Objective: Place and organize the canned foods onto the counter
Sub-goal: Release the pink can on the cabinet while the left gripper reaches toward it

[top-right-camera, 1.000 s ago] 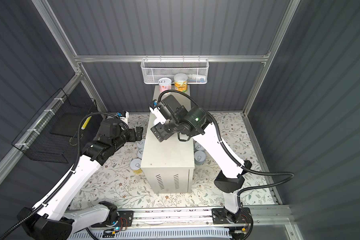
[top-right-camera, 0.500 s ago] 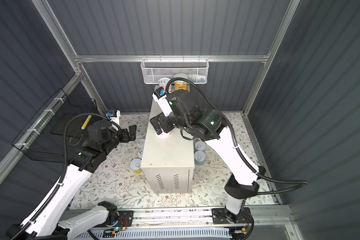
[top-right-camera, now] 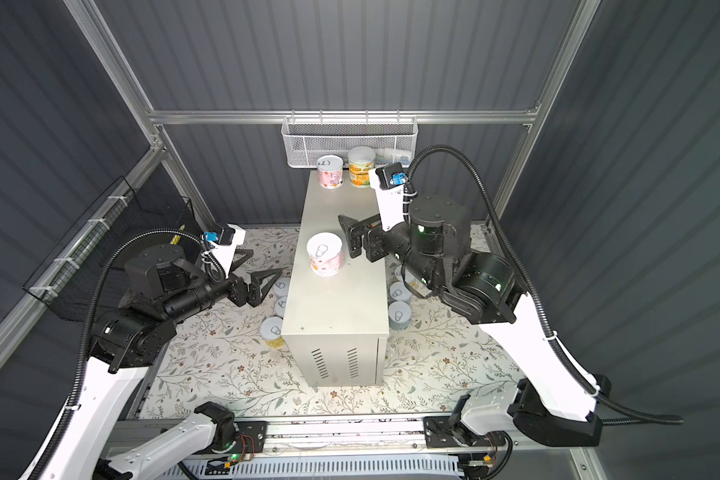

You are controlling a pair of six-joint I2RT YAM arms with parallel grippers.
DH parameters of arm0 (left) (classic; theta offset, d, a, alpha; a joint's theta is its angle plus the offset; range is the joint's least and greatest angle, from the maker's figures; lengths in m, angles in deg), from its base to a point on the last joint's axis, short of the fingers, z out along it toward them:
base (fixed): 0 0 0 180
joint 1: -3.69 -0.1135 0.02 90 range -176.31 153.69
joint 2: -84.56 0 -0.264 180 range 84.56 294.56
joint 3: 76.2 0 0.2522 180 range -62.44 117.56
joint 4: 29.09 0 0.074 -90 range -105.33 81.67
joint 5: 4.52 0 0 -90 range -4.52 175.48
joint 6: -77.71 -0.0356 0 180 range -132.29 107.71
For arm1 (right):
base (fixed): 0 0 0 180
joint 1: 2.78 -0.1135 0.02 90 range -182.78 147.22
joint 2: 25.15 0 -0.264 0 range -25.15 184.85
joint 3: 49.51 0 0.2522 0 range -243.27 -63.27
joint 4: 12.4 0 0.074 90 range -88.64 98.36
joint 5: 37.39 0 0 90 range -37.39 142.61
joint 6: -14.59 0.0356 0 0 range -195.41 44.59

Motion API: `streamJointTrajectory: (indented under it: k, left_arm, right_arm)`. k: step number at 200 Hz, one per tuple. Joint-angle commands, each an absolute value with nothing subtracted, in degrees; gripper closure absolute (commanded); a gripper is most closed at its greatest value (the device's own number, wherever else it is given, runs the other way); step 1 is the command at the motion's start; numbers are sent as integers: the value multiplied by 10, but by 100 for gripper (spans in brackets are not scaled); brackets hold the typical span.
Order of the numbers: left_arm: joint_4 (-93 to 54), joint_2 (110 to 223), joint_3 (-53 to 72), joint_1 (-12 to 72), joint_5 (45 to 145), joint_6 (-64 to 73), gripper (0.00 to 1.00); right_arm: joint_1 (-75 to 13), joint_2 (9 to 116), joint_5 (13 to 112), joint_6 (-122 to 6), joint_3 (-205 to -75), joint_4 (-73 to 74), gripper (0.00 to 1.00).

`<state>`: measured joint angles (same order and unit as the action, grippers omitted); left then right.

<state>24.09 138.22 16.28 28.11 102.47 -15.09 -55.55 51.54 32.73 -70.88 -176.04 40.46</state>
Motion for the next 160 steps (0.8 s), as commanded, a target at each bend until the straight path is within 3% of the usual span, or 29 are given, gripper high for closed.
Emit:
streamJointTrajectory:
  k: [1,86,160]
  left_arm:
    - [262,1372,171,281,1129,-165,5]
    - [158,1386,132,282,1150,-94,8]
    - [125,1414,138,310,1073,-90,10]
  right_arm:
    - [-552,511,309,-702,-1750,379,1]
    - [-531,453,294,-684,-1671,365,1]
    - [-486,411,288,-649,-1584,374,2]
